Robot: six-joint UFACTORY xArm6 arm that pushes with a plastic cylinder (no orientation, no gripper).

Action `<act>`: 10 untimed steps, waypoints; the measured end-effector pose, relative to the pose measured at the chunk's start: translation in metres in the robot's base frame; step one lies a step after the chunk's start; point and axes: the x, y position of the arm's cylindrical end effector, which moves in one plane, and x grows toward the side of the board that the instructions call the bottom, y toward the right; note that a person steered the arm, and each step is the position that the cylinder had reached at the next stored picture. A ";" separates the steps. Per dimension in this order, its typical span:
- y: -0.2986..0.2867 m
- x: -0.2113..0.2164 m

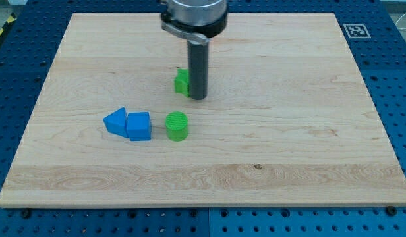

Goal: Push the green star towards top center

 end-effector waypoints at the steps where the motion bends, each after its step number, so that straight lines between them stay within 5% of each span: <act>1: -0.019 -0.007; 6: -0.057 -0.032; 10: 0.019 -0.048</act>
